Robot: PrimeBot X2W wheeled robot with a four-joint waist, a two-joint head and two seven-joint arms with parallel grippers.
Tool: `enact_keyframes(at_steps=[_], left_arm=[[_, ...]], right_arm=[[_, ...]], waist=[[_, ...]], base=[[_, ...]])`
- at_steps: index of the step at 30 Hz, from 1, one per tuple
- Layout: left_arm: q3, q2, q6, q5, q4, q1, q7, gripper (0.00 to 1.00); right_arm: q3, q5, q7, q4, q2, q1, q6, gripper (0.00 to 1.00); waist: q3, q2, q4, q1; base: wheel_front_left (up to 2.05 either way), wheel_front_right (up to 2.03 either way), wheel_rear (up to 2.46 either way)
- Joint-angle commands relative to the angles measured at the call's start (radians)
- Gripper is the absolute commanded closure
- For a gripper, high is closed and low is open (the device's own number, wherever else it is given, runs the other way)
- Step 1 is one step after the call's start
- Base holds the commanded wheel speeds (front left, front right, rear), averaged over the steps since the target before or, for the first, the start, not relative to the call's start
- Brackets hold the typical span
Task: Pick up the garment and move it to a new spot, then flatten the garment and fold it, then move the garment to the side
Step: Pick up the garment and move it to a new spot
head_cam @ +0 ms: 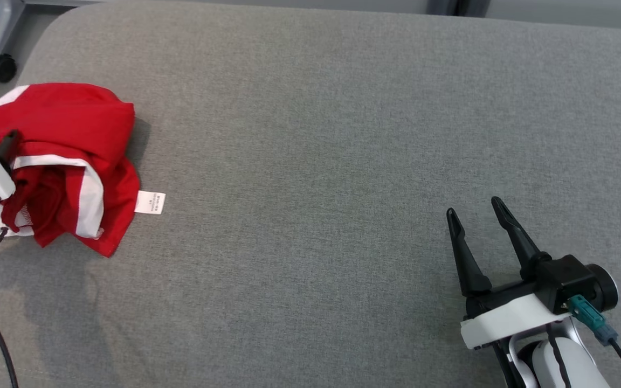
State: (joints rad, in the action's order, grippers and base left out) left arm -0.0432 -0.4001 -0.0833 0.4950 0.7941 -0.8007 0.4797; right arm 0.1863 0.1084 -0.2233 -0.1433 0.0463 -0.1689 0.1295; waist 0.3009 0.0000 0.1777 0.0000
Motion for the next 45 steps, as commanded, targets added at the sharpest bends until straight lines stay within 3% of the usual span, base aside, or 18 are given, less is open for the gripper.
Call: enact_keyframes(at_steps=[1,10,11,12,13,21,29,37,45], left_arm=[[-0.005,-0.017,-0.008,0.014,0.034,-0.027,0.012,0.0],[-0.024,-0.033,-0.019,0.059,0.178,-0.081,0.032,0.0],[-0.021,-0.032,-0.02,0.06,0.19,-0.084,0.037,0.28],[-0.018,-0.029,-0.022,0.061,0.2,-0.087,0.038,0.9],[-0.019,-0.029,-0.024,0.063,0.205,-0.093,0.031,1.0],[0.017,-0.054,-0.027,0.016,0.193,-0.121,-0.085,1.0],[0.067,-0.059,-0.006,-0.056,0.075,-0.12,-0.25,1.0],[0.163,0.016,-0.004,-0.121,-0.173,0.02,-0.372,1.0],[0.318,0.121,0.015,-0.191,-0.491,0.209,-0.351,1.0]], right_arm=[[0.0,-0.008,0.001,0.007,0.007,-0.015,0.002,0.0],[-0.003,-0.01,0.005,0.02,0.01,-0.038,0.002,0.0],[-0.005,-0.009,0.005,0.02,0.01,-0.039,0.002,0.0],[-0.005,-0.008,0.006,0.02,0.01,-0.04,0.002,0.0],[-0.006,-0.008,0.007,0.022,0.01,-0.042,0.002,0.0],[-0.022,-0.002,0.002,0.021,0.011,-0.036,0.002,0.0],[-0.036,-0.003,-0.003,0.022,0.009,-0.027,0.002,0.0],[-0.037,0.011,-0.011,0.019,0.007,-0.013,0.002,0.0],[-0.031,0.035,-0.018,0.022,0.006,-0.003,0.002,0.0]], waist=[[0.033,0.0,-0.024,0.0],[0.064,0.0,-0.04,0.0],[0.065,0.0,-0.04,0.0],[0.065,0.0,-0.039,0.0],[0.065,0.0,-0.038,0.0],[0.049,0.0,-0.026,0.0],[0.022,0.0,-0.014,0.0],[-0.019,0.0,-0.035,0.0],[-0.035,0.0,-0.093,0.0]], base=[[0.0,0.0,0.0],[0.0,0.0,0.0],[0.0,0.0,0.0],[0.0,0.0,0.0],[0.0,0.0,0.0],[0.0,0.0,0.0],[0.0,0.0,0.0],[0.0,0.0,0.0],[0.0,0.0,0.0]])
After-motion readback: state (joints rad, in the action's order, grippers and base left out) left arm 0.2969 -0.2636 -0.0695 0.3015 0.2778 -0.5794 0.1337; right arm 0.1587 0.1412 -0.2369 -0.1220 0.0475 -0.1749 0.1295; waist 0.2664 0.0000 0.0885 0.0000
